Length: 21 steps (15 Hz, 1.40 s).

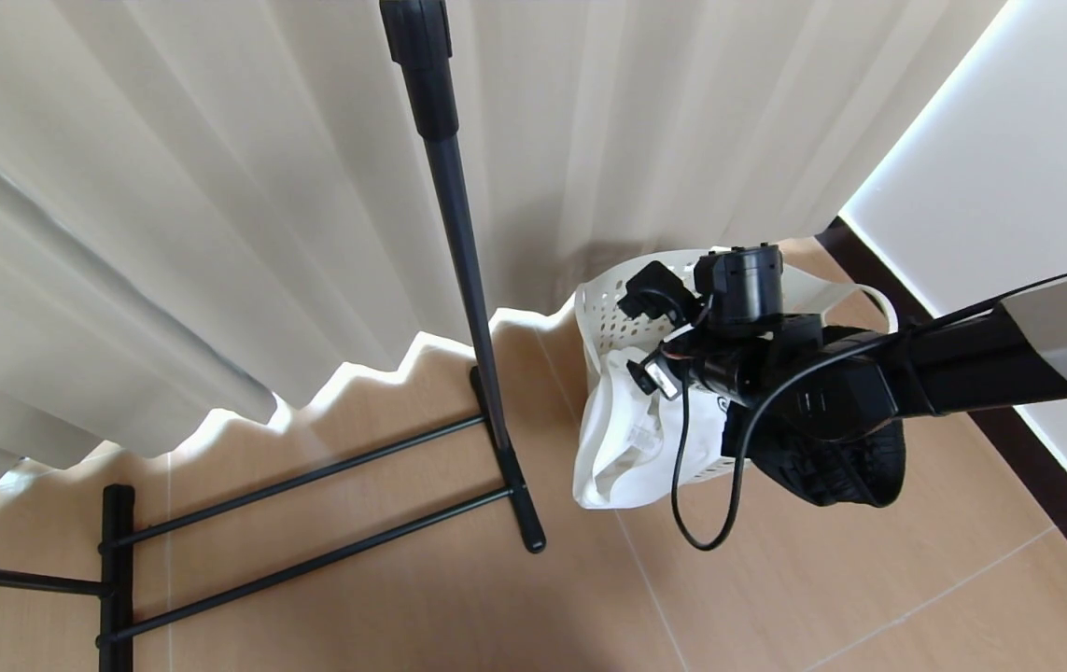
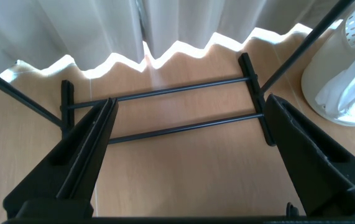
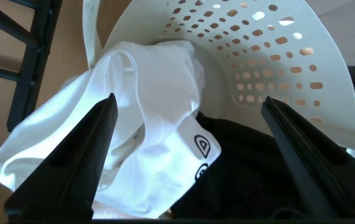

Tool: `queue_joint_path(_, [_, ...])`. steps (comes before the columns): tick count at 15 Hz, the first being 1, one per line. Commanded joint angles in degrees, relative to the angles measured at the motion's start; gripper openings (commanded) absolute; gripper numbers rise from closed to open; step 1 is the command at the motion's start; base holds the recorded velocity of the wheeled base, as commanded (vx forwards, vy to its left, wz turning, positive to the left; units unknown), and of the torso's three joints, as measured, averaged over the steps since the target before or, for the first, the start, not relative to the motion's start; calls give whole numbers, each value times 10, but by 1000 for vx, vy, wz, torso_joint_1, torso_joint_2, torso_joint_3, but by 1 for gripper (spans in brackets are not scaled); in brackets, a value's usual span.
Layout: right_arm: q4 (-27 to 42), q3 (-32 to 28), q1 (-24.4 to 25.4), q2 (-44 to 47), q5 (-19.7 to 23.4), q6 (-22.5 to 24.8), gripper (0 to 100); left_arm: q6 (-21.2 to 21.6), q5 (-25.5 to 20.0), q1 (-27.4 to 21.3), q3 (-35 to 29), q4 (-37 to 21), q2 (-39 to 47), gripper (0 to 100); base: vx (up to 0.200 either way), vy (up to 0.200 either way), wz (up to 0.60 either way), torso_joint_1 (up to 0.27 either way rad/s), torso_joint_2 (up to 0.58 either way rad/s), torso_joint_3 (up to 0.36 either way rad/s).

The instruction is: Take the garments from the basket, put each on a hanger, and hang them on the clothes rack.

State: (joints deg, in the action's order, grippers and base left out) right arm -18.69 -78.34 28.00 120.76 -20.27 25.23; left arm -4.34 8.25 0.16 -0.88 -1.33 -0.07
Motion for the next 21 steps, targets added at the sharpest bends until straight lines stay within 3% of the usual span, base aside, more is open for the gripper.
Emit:
queue_joint_path(1, [0, -13, -1, 26, 0, 0, 100, -1, 0, 0, 0, 0, 1, 100, 0, 0, 0, 0, 0, 0])
queue_joint_path(7, [-7, -17, -1, 46, 0, 0, 100, -1, 0, 0, 0, 0, 1, 100, 0, 0, 0, 0, 0, 0])
queue_joint_path(15, [-10, -72, -20, 94, 1, -3, 100, -1, 0, 0, 0, 0, 1, 100, 0, 0, 0, 0, 0, 0])
queue_joint_path(16, [-10, -72, -20, 93, 2, -4, 0, -1, 0, 0, 0, 0, 1, 100, 0, 0, 0, 0, 0, 0])
queue_joint_path(21, [-11, -68, -20, 84, 8, -36, 0, -1, 0, 0, 0, 0, 1, 100, 0, 0, 0, 0, 0, 0])
